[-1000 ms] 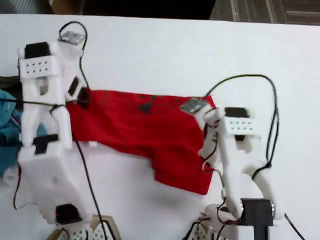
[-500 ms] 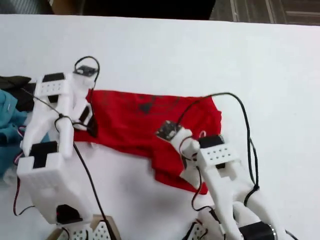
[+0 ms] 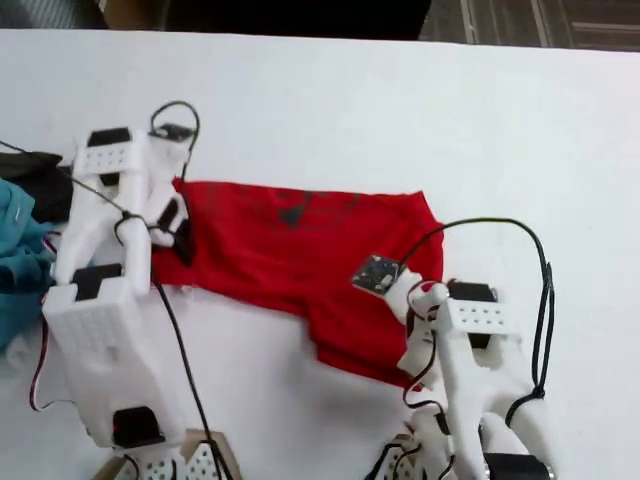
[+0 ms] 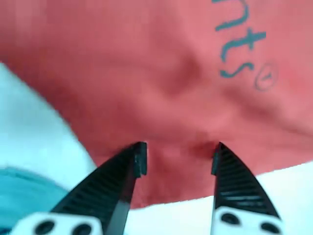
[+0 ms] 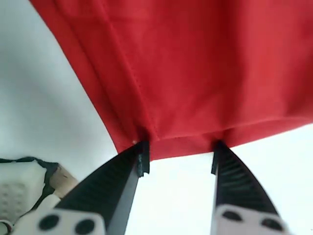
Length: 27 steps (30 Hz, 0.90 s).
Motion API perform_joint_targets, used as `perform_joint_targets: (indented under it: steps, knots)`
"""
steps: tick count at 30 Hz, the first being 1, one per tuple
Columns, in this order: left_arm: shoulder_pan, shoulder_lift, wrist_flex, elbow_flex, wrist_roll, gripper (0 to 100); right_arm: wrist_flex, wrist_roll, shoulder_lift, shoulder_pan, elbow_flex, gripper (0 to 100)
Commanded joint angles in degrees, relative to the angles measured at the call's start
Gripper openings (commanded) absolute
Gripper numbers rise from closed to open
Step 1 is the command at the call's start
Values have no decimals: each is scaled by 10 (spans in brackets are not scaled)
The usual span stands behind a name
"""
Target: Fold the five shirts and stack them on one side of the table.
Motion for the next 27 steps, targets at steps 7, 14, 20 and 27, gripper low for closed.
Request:
perform_joint_targets:
  steps: [7, 14, 20, 27]
  knots:
    - [-14, -7, 113, -119, -1, 238, -15, 6, -9, 31, 3, 220]
    - [-11, 0, 74, -120, 13, 238, -18, 6, -10, 49, -31, 220]
    - [20, 0, -37, -45, 27, 238, -26, 4, -10, 72, -78, 220]
    - [40, -4, -80, -1, 64, 238, -36, -62, -11, 32, -110, 220]
